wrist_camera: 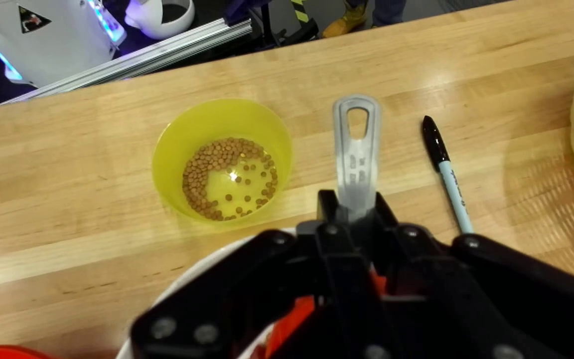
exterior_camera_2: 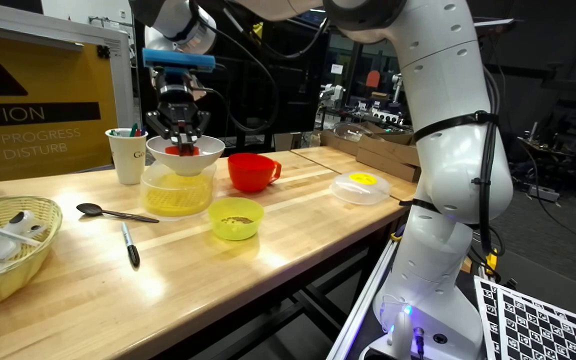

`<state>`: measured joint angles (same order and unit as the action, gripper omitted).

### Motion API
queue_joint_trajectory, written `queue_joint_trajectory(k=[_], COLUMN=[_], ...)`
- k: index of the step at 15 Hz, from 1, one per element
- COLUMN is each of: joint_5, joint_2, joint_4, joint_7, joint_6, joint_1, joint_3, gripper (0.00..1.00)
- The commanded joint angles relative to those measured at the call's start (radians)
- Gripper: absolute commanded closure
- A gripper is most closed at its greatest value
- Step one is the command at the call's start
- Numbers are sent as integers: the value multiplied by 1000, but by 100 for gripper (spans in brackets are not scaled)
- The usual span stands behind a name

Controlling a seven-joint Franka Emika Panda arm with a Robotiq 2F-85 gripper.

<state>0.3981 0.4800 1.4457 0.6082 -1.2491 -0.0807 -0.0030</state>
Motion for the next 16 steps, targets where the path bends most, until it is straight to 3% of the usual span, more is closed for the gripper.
queue_joint_trajectory(k=[1,16], joint_5=[29,84], joint_2=[17,45], joint_4=[-32,-49], joint_7=[24,93], joint_6=[34,0], joint_1=[5,3], joint_3=[-2,-4], gripper=[89,93])
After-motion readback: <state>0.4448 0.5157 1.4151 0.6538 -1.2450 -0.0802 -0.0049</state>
